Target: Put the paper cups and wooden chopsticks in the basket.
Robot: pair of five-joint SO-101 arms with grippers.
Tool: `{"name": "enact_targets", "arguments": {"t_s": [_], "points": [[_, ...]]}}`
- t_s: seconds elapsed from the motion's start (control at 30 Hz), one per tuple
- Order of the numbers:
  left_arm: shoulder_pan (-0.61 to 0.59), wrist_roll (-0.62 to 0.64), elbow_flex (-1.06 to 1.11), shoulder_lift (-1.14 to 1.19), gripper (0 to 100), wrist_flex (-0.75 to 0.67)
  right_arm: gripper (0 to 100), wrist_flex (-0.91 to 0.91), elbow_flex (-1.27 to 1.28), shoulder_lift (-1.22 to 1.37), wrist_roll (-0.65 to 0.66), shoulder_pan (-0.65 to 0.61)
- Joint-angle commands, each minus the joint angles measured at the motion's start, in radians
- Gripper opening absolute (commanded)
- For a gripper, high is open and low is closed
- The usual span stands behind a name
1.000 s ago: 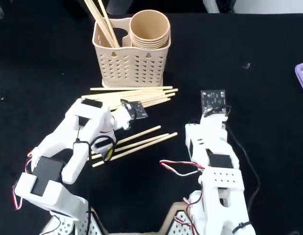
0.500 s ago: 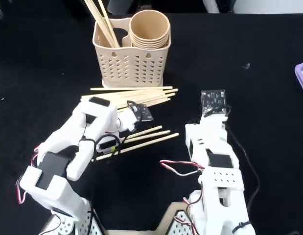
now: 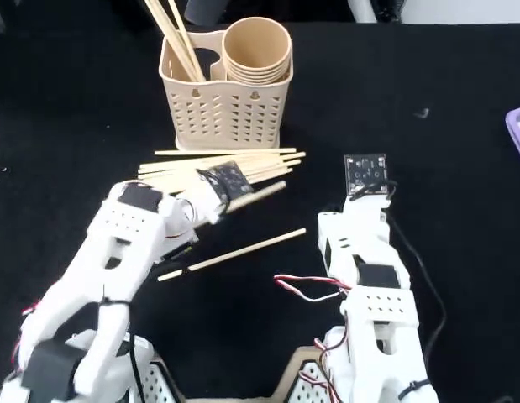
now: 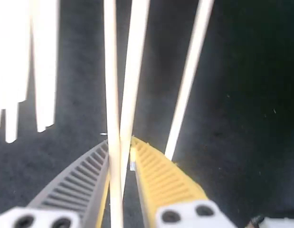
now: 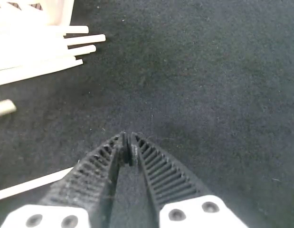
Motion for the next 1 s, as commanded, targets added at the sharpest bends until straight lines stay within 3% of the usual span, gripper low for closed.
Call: {"name": "enact_targets", "arguments": {"t_s": [0.0,0.23,0.47,0.6,0.77,0.97], "points": [[-0.022,0.048,0.027,-0.083,3,-0.034,1.1,-0.023,-0.008,-0.002,-0.002,-0.014],[-0.021,0.035,0.105,-0.137,3,-0.044,1.1,-0.023,-0.008,-0.002,-0.002,-0.014],[-0.004,-0.058,0.082,0.035,3,-0.043,1.1,-0.023,-0.007,0.001,-0.002,-0.014],[-0.012,-0.052,-0.016,0.184,5,-0.031,1.1,-0.023,-0.007,0.001,-0.002,-0.014],[-0.010,-0.052,-0.176,0.353,17,0.029,1.1,-0.023,-0.007,0.001,-0.002,-0.014],[-0.010,-0.060,-0.320,0.479,17,0.121,1.1,-0.023,-0.007,0.002,-0.002,-0.014]]}}
